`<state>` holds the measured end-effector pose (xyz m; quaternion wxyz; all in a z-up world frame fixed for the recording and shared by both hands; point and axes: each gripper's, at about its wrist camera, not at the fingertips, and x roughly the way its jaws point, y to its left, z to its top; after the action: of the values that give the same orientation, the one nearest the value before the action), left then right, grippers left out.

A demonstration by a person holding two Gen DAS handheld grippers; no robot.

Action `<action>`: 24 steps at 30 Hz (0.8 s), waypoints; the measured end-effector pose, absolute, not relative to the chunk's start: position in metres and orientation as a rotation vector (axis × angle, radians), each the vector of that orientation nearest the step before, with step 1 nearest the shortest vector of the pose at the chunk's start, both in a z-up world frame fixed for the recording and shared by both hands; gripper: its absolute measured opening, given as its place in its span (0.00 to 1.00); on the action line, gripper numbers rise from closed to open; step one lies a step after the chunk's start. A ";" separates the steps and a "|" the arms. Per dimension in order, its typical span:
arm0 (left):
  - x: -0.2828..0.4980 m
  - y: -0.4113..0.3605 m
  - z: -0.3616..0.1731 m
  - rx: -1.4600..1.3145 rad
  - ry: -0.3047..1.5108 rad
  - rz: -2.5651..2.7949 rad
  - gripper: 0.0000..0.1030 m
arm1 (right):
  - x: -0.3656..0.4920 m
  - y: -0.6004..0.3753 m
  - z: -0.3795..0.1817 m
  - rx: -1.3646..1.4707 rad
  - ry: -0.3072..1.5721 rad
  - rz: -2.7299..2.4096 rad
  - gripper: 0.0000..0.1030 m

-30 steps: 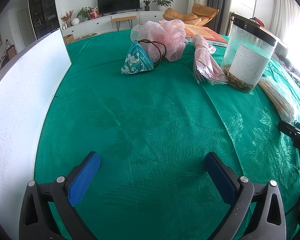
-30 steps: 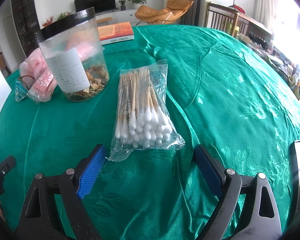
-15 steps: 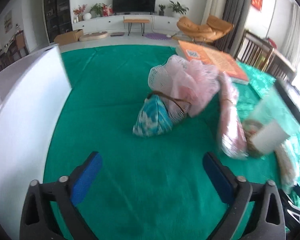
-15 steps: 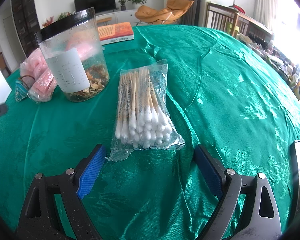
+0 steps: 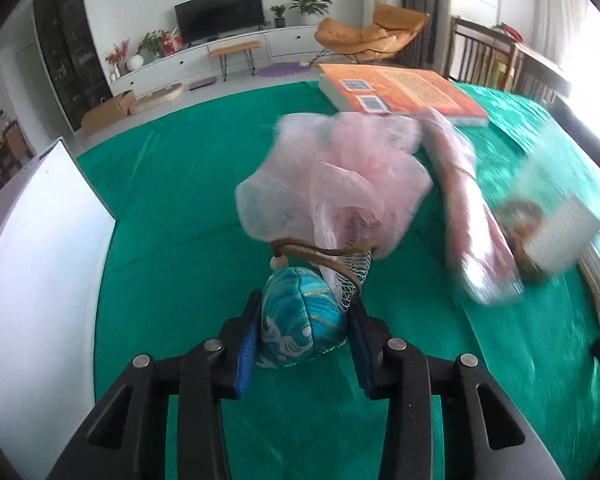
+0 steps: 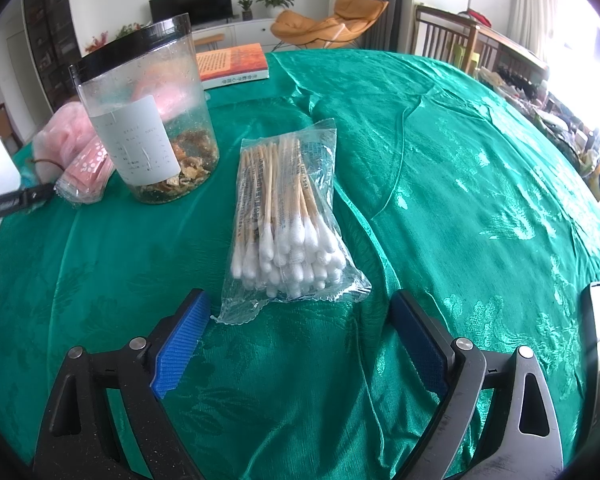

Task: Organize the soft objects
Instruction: 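Grasp the teal pouch tied to the pink mesh sponge with the left gripper, then carry the sponge toward the white box with the left gripper while the right grasps the swab bag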

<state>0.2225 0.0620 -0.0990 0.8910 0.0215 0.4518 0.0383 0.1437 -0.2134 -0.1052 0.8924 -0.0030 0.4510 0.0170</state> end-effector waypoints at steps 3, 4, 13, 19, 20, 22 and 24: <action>0.196 0.049 -0.095 0.086 0.941 0.068 0.38 | 0.144 -0.214 -0.105 -0.005 0.935 0.036 0.91; 0.188 0.049 -0.094 0.060 0.950 0.068 0.38 | 0.144 -0.214 -0.105 -0.004 0.935 0.036 0.91; 0.125 0.065 -0.107 -0.109 0.987 0.093 0.71 | 0.144 -0.213 -0.105 -0.005 0.936 0.036 0.91; 0.134 0.070 -0.062 -0.132 0.901 0.070 0.75 | 0.143 -0.213 -0.105 -0.004 0.936 0.037 0.91; 0.143 0.070 -0.053 -0.126 0.888 0.065 0.85 | 0.143 -0.213 -0.105 -0.004 0.936 0.037 0.91; 0.169 0.068 -0.039 -0.102 0.872 0.058 0.95 | 0.143 -0.213 -0.105 -0.004 0.936 0.037 0.91; 0.202 0.062 -0.040 -0.036 0.923 0.041 0.96 | 0.143 -0.213 -0.104 -0.004 0.936 0.037 0.91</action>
<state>0.2025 0.0620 -0.0400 0.8951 -0.0174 0.4451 0.0199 0.1433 -0.2133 -0.1045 0.8924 -0.0018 0.4509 0.0179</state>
